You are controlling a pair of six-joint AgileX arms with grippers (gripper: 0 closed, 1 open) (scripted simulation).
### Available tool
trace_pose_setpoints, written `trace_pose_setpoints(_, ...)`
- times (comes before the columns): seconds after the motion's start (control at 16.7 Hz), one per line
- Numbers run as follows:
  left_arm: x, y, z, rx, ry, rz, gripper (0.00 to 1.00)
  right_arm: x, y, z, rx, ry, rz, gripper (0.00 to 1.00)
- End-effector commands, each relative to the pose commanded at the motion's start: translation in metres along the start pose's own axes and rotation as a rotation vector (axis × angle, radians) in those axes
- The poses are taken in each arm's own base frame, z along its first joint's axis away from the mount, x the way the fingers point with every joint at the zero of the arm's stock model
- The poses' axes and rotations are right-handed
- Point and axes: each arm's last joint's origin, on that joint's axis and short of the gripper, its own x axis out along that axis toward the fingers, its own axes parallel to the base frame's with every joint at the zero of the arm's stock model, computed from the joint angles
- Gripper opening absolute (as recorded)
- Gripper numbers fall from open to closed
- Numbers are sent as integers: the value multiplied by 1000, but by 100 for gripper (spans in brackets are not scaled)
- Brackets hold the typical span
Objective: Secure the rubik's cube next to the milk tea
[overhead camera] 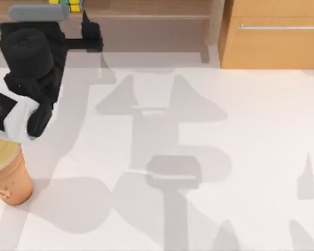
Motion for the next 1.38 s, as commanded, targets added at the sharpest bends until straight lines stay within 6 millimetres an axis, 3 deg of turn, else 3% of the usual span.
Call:
trace_pose_setpoints(0.54, 21, 1, 19, 1, 0, 0, 100, 0, 0, 0, 0, 0, 0, 100)
trace_pose_setpoints(0.9, 57, 0, 2, 0, -3, 0, 100, 0, 0, 0, 0, 0, 0, 100)
trace_pose_setpoints(1.2, 60, 0, 0, 0, 0, 0, 100, 0, 0, 0, 0, 0, 0, 100)
trace_pose_setpoints(1.38, 60, 0, 0, 0, 0, 0, 77, 0, 0, 0, 0, 0, 0, 100)
